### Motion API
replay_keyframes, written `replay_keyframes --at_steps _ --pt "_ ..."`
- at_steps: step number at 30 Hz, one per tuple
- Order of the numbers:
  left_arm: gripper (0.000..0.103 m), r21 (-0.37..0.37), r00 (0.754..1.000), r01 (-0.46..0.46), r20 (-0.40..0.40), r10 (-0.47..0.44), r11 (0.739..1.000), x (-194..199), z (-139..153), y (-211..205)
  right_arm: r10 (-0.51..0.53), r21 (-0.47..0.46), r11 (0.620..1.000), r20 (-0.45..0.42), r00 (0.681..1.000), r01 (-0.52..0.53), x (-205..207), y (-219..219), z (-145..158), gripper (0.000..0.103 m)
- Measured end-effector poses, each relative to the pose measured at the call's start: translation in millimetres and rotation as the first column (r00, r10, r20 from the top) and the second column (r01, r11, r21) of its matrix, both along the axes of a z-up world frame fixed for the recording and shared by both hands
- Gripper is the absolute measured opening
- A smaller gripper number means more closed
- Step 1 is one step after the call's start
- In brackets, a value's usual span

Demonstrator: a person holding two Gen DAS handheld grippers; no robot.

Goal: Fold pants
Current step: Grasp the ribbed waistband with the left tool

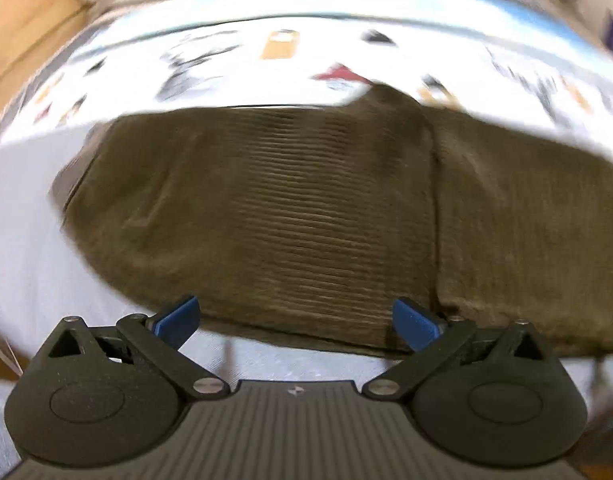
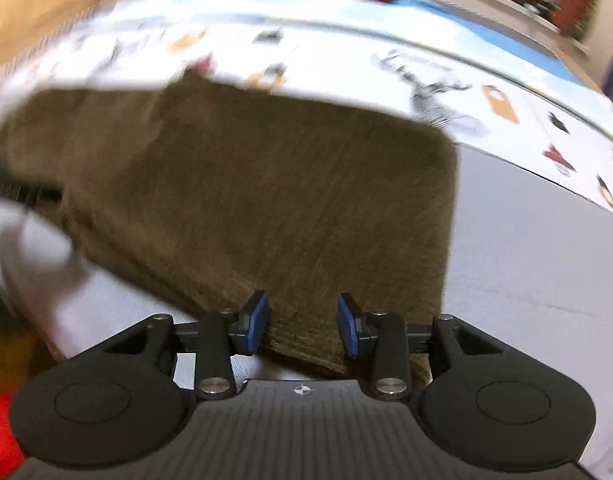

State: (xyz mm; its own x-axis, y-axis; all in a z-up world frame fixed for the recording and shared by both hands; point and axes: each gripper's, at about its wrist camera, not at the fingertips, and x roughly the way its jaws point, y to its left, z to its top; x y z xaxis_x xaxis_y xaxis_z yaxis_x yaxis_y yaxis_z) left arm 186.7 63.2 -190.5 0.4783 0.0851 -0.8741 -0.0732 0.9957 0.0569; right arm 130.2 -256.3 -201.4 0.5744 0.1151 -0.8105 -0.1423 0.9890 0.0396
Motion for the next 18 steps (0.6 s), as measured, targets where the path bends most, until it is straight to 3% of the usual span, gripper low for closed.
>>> replay_keyframes --at_steps 4,6,8,14,18 --pt "0.103 -0.152 0.977 -0.211 0.008 0.214 0.966 -5.8 12.6 61.5 -0.011 0.028 1.0 0.087 0.996 0.009 -18.8 -12.1 32.6 0.061" --pt "0.103 -0.188 0.957 -0.287 -0.002 0.292 0.939 -4.3 13.7 90.3 -0.002 0.019 1.0 0.123 0.992 0.0 -30.0 -15.9 40.4 0.073" --pt "0.103 -0.201 0.933 -0.35 0.008 0.359 0.915 -2.0 13.4 116.5 -0.021 0.028 0.999 0.127 0.992 0.018 -37.9 -22.3 41.4 0.076" --pt "0.103 -0.259 0.853 -0.51 -0.032 0.521 0.82 19.1 -8.9 187.5 -0.177 0.225 0.957 -0.037 0.984 0.18 -32.3 -57.7 18.8 0.077" --pt "0.103 -0.376 0.792 -0.589 -0.096 0.603 0.715 26.0 -27.8 217.1 -0.269 0.298 0.906 -0.137 0.953 0.299 -27.1 -74.4 3.1 0.076"
